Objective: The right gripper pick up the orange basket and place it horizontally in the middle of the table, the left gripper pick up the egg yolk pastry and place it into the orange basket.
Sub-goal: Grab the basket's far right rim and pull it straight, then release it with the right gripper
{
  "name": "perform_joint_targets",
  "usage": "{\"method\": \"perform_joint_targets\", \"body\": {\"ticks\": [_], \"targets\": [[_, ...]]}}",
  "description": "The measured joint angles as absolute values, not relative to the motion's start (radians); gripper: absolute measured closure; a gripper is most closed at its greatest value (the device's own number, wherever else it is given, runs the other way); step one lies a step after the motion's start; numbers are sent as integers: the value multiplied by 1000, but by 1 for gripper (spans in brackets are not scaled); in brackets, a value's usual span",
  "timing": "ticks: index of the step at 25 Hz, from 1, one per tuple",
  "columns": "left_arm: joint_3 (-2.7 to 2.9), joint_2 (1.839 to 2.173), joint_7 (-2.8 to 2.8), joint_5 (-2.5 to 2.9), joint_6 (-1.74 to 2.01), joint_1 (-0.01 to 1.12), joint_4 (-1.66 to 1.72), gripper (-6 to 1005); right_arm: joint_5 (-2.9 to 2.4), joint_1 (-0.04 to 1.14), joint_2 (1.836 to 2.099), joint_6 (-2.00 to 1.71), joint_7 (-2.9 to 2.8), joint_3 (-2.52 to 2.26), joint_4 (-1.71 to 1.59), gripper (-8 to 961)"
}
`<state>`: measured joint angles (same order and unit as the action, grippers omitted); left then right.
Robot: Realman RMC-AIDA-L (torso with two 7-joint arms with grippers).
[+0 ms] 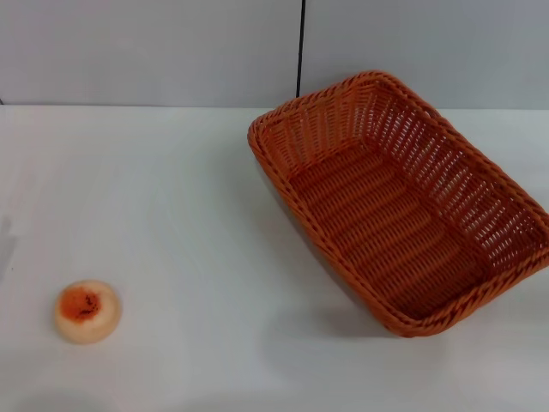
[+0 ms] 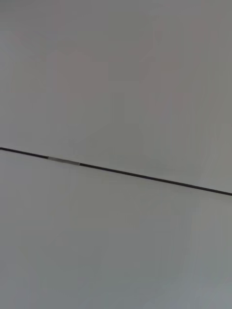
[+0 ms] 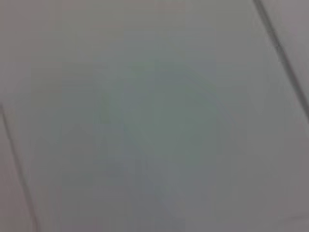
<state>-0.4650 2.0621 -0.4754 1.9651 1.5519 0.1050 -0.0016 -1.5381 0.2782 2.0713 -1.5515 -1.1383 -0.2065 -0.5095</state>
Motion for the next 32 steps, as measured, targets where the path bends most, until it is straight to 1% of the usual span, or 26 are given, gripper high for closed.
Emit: {"method": "perform_joint_targets", "body": {"ticks": [2, 3, 5, 8, 9, 12, 13, 14, 17, 18, 19, 22, 23, 24, 27, 28, 32], "targets": [[-462, 2062, -476, 1965, 1547, 111, -3, 174, -1647, 293, 2071, -1542, -1292, -209, -634, 201], [-462, 2063, -476, 1965, 1547, 111, -4, 175, -1759, 313, 2071, -1541, -1449, -220, -748, 202], [-461, 2063, -476, 1965, 1546, 111, -4, 176, -1808, 321, 2070, -1543, -1523, -230, -796, 204], [-461, 2063, -476, 1965, 1545, 110, -2, 177, -1995, 352, 2064, -1557, -1818, -302, -996, 207], [-461, 2063, -476, 1965, 1545, 108, -2, 178, -1995, 352, 2064, -1557, -1818, -302, -996, 208], [-462, 2064, -476, 1965, 1544, 105, -2, 180, -2114, 379, 2054, -1616, -1970, -352, -1113, 211], [-462, 2064, -476, 1965, 1544, 104, -1, 180, -2184, 406, 2044, -1682, -2042, -365, -1166, 212], [-462, 2064, -476, 1965, 1542, 104, -1, 181, -2184, 406, 2044, -1682, -2042, -365, -1166, 214], [-462, 2064, -475, 1965, 1531, 104, -2, 182, -2236, 441, 2030, -1765, -2115, -366, -1213, 217], [-462, 2064, -475, 1965, 1531, 104, -2, 183, -2251, 460, 2021, -1795, -2150, -367, -1236, 218], [-462, 2064, -473, 1965, 1525, 105, -1, 183, -2251, 460, 2021, -1795, -2150, -367, -1236, 219], [-462, 2064, -473, 1965, 1525, 105, -1, 185, -2306, 493, 2004, -1808, -2198, -374, -1237, 222], [-462, 2063, -469, 1965, 1514, 106, -1, 186, -2361, 521, 1994, -1811, -2221, -386, -1221, 223], [-462, 2063, -469, 1965, 1514, 106, -1, 186, -2361, 521, 1994, -1811, -2221, -386, -1221, 224], [-464, 2063, -471, 1965, 1513, 105, -2, 188, -2417, 556, 1983, -1809, -2234, -428, -1188, 227], [-465, 2062, -473, 1965, 1513, 104, -2, 188, -2434, 577, 1976, -1799, -2236, -449, -1155, 229], [-463, 2060, -473, 1965, 1519, 104, -2, 191, -2441, 601, 1966, -1767, -2236, -471, -1089, 233]]}}
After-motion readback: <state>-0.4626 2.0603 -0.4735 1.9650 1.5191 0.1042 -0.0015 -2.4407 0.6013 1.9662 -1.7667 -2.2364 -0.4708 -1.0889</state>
